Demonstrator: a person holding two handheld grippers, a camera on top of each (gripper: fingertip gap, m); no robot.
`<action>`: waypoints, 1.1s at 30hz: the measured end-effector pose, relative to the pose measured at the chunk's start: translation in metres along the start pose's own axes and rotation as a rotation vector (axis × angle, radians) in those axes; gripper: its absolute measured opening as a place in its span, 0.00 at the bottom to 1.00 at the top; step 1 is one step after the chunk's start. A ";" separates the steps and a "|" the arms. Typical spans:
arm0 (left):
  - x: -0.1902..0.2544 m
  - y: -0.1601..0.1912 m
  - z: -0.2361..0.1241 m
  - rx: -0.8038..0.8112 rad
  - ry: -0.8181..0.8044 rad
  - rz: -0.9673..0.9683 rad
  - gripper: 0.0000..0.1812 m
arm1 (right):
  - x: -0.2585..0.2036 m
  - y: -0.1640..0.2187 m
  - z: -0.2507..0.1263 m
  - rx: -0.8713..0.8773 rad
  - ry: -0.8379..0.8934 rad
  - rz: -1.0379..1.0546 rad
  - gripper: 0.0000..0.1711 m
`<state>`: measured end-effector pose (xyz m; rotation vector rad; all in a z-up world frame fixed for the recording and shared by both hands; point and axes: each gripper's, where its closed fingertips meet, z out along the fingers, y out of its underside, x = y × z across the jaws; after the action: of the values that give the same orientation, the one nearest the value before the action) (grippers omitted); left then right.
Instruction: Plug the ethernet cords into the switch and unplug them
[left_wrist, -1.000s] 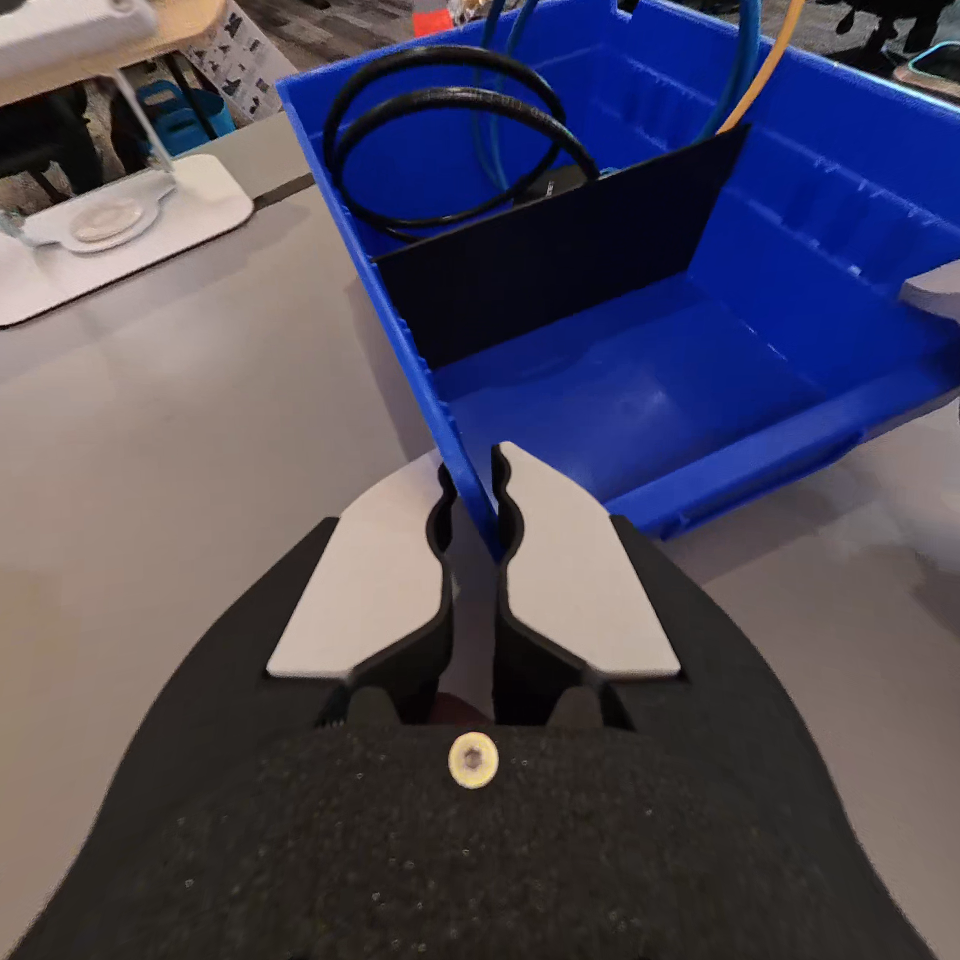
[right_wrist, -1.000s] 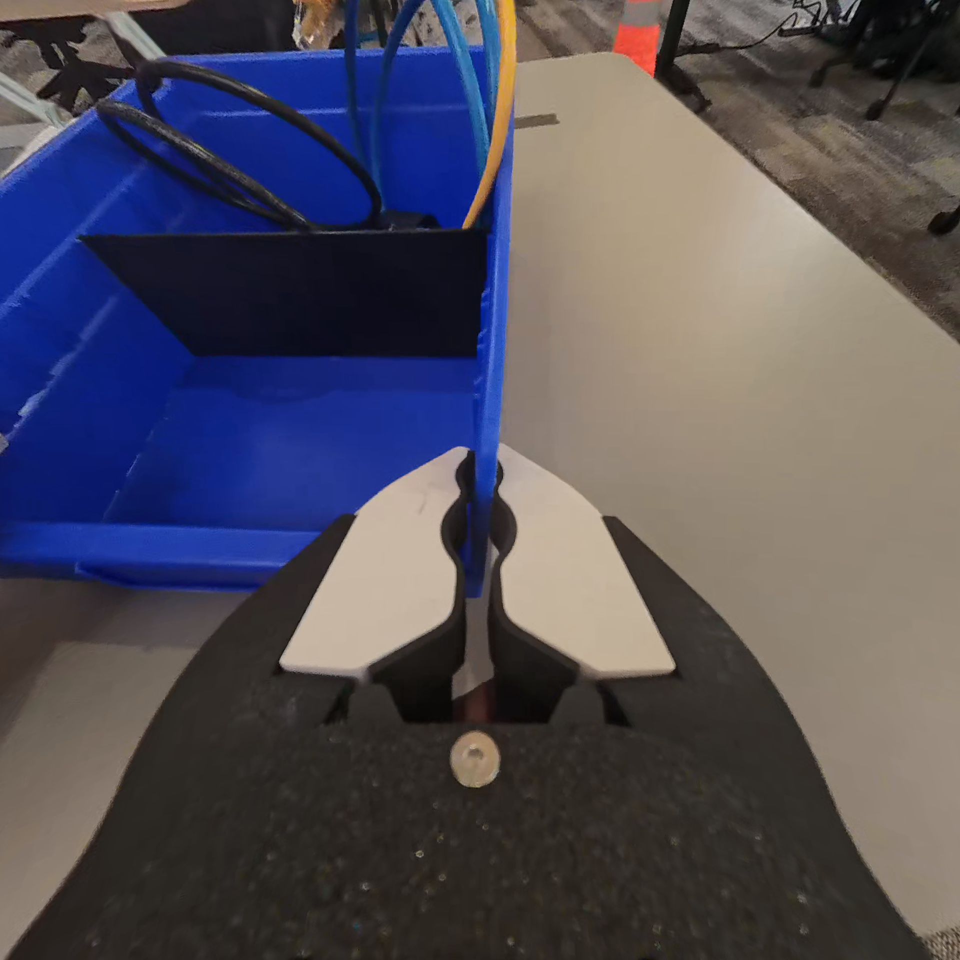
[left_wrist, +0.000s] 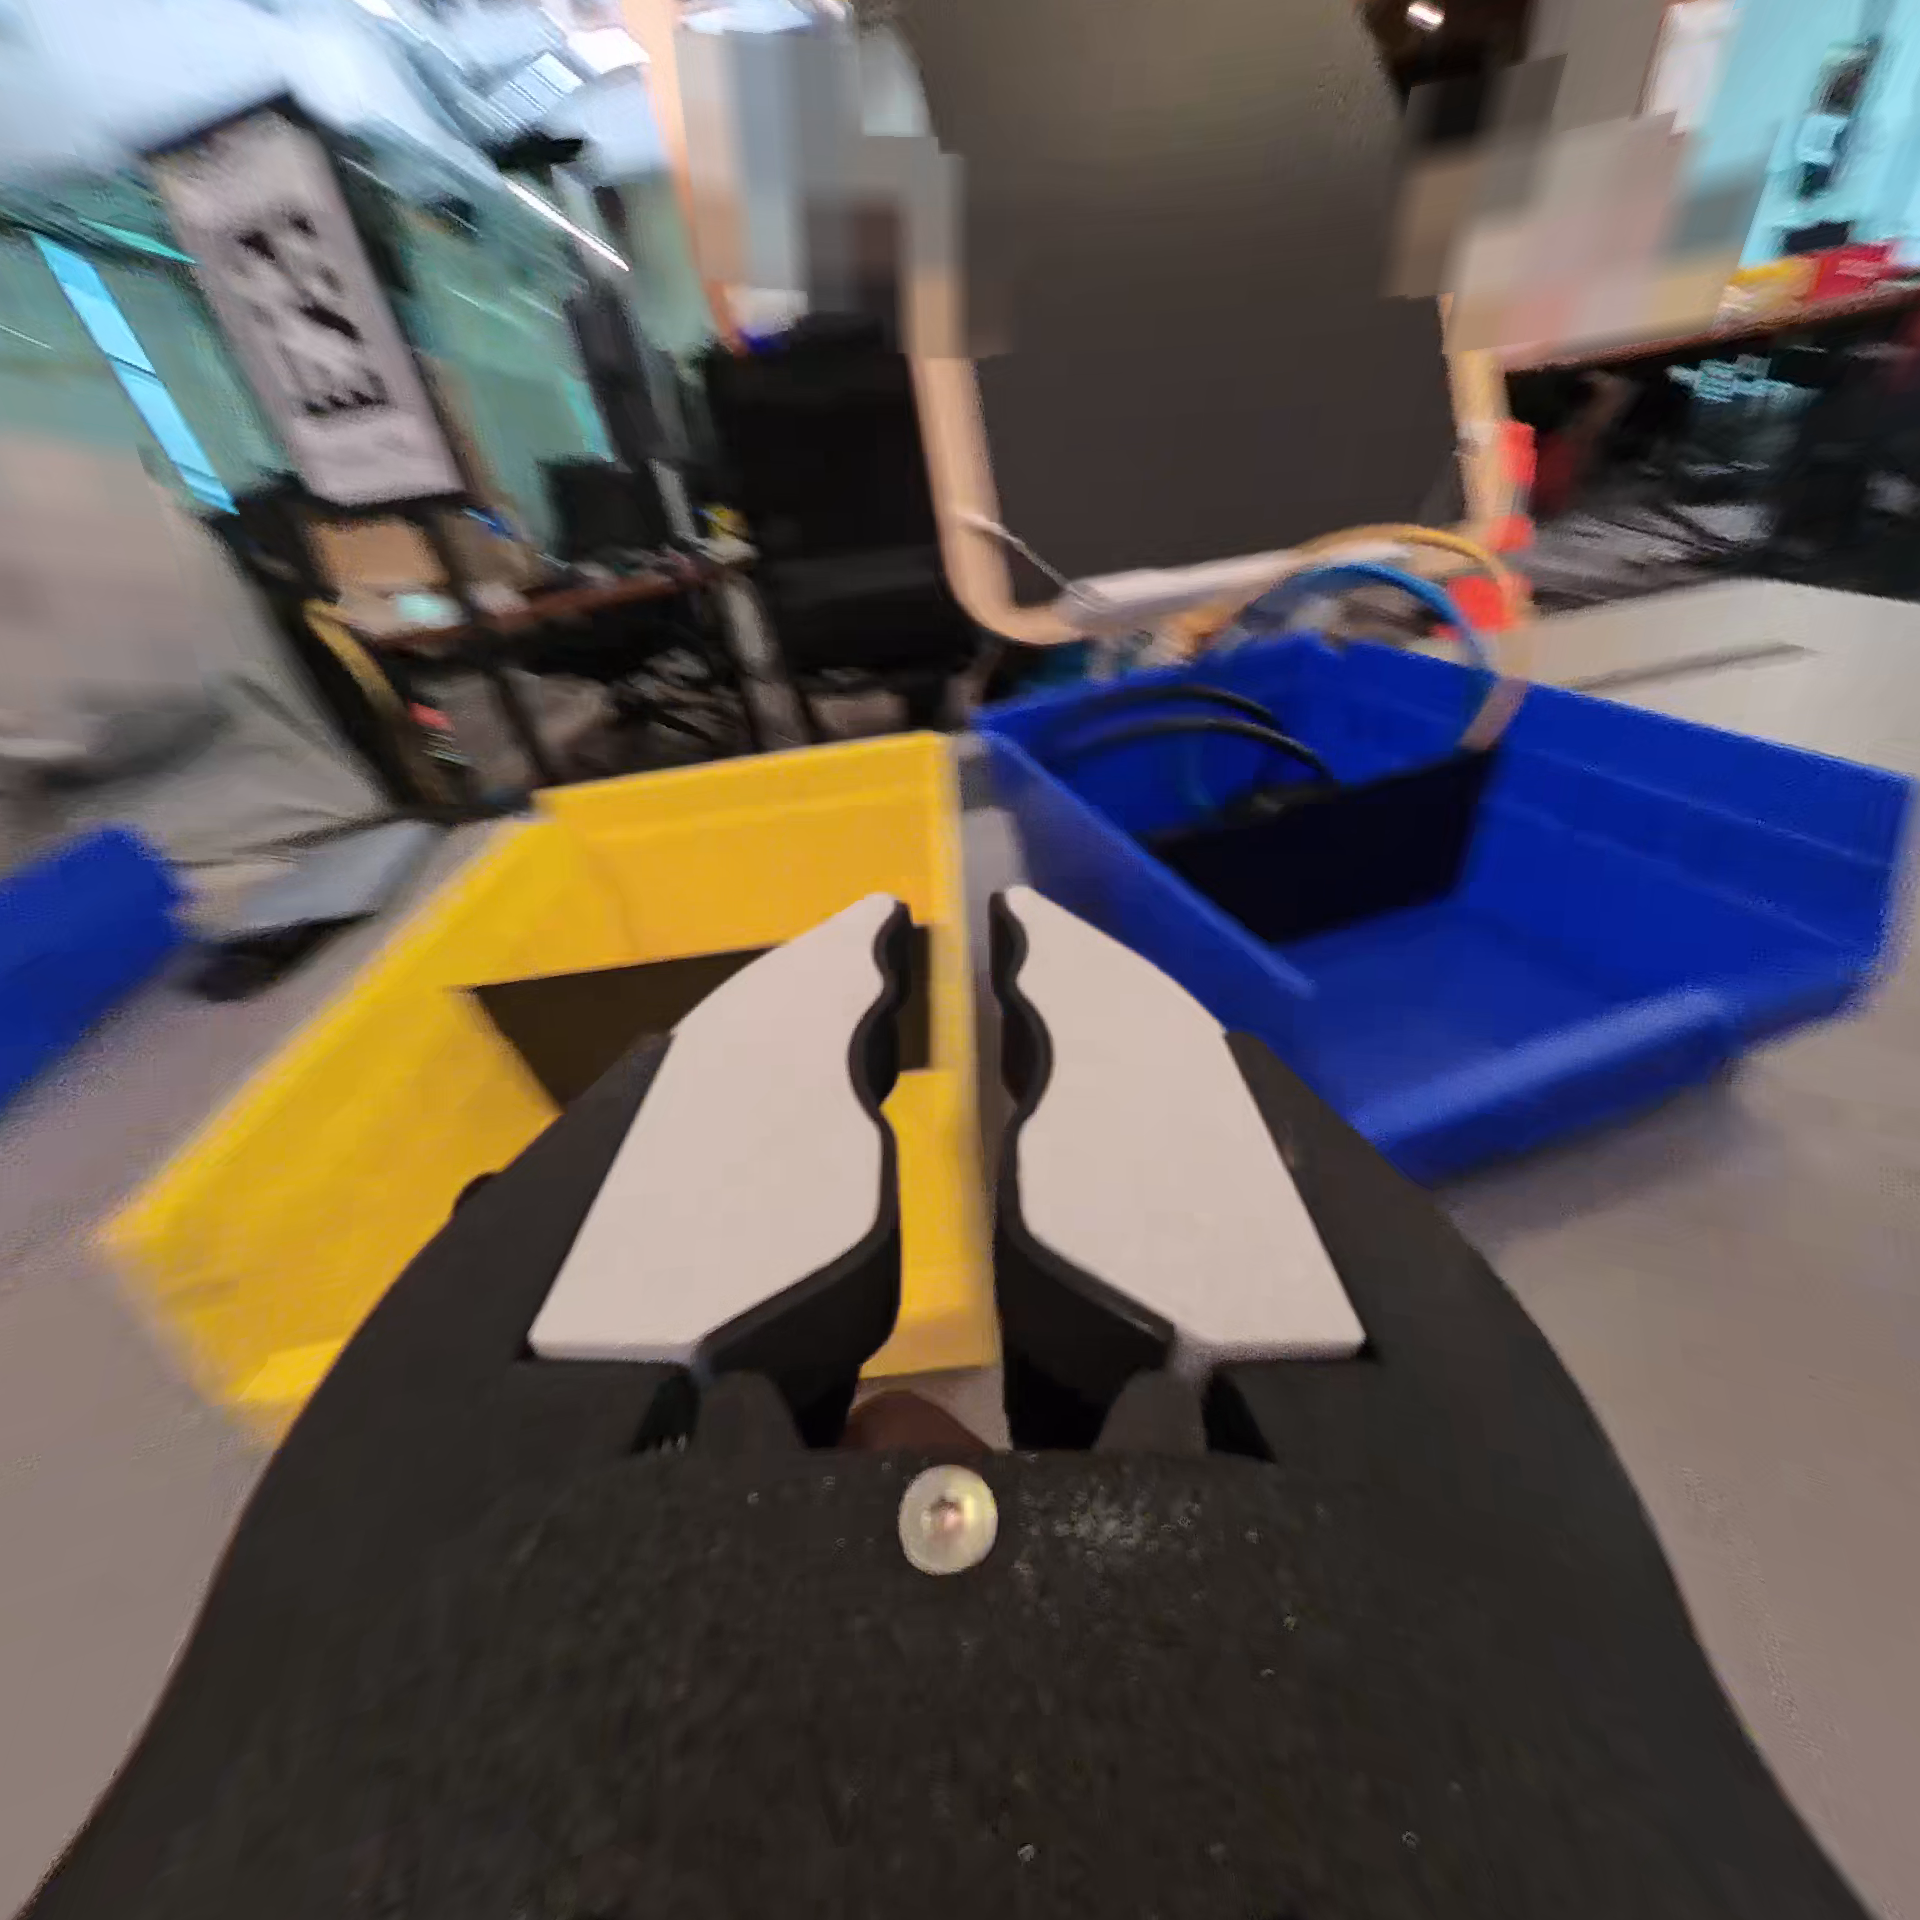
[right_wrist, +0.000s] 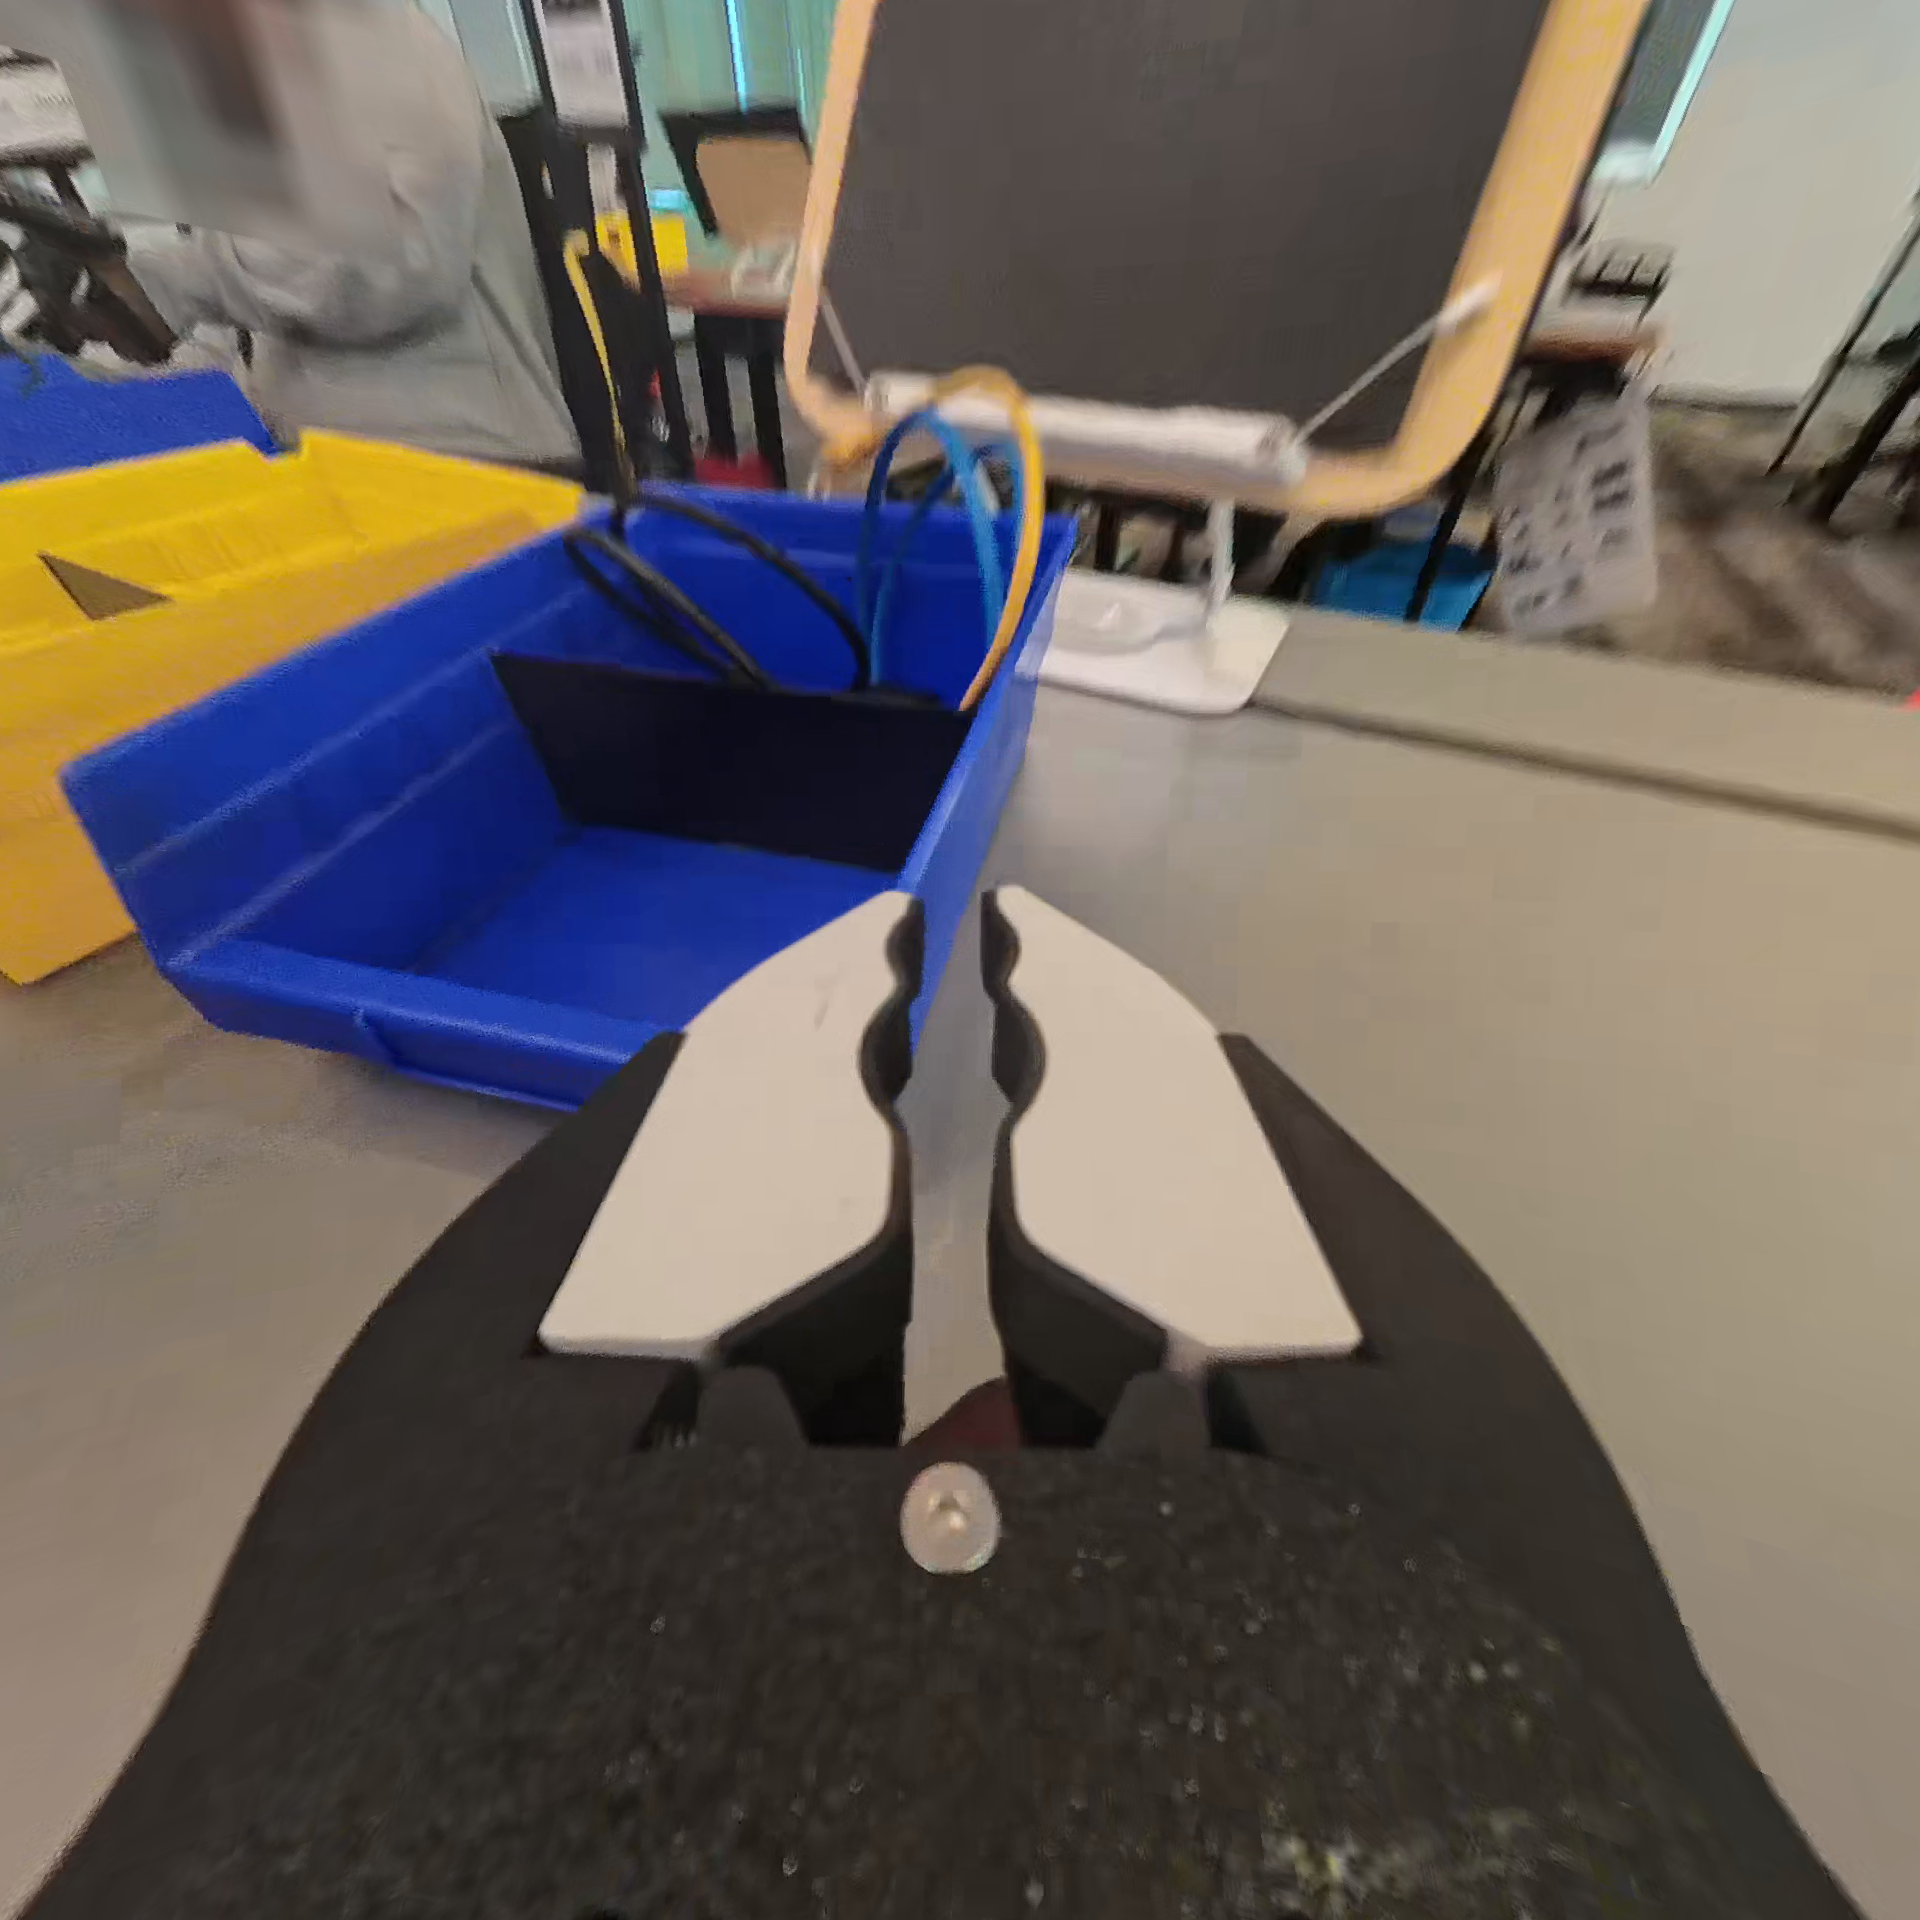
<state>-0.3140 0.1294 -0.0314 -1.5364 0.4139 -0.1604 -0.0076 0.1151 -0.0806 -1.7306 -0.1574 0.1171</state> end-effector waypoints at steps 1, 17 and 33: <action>-0.029 -0.005 -0.010 0.023 -0.072 0.019 0.06 | 0.002 -0.010 -0.007 0.030 0.000 -0.021 0.04; -0.210 0.122 0.037 -0.401 -0.066 -0.184 0.07 | -0.148 0.025 -0.060 -0.003 -0.461 -0.364 0.00; -0.176 0.120 0.010 -0.458 -0.201 -0.243 0.02 | -0.268 0.027 0.032 -0.217 -0.453 -0.052 0.00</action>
<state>-0.4908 0.2063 -0.1223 -2.0326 0.1026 -0.1018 -0.2760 0.0960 -0.1153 -1.8917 -0.5646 0.4680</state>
